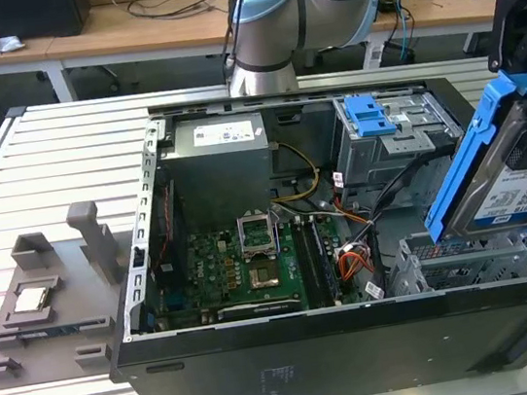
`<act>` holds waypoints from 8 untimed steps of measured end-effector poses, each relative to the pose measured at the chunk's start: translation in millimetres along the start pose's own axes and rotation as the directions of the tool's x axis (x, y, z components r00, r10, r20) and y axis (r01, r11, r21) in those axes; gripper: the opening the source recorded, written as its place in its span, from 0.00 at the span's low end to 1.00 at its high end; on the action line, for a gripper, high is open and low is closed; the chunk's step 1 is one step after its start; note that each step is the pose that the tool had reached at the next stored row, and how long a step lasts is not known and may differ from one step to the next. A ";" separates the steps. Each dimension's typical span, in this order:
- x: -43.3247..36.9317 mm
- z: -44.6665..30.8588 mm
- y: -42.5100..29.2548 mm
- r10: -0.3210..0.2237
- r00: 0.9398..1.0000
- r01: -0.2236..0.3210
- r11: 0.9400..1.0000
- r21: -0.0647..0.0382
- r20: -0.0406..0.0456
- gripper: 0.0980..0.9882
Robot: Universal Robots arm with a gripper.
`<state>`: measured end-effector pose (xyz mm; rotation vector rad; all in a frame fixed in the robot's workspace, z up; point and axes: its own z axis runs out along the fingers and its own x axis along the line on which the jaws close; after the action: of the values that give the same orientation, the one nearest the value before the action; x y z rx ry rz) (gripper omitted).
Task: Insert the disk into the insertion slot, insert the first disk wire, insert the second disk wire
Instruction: 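Insert the disk into the insertion slot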
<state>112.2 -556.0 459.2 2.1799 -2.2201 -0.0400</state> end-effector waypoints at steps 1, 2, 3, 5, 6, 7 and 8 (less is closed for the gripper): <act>0.0 0.0 0.2 0.000 1.000 0.000 1.000 0.000 0.000 0.30; -0.1 0.1 0.4 0.002 1.000 -0.002 1.000 0.000 0.000 0.30; -0.1 0.2 0.5 0.007 1.000 -0.007 1.000 0.000 0.000 0.30; -0.1 0.4 0.5 0.037 0.999 -0.037 0.999 0.000 0.001 0.30; -0.1 0.5 0.5 0.037 0.999 -0.037 0.999 0.000 0.001 0.30; -0.1 0.5 0.5 0.037 0.999 -0.037 0.999 0.000 0.001 0.30; -0.1 0.5 0.5 0.038 0.999 -0.038 0.999 0.000 0.002 0.30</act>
<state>111.7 -555.9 458.7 2.1381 -2.2611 -0.0409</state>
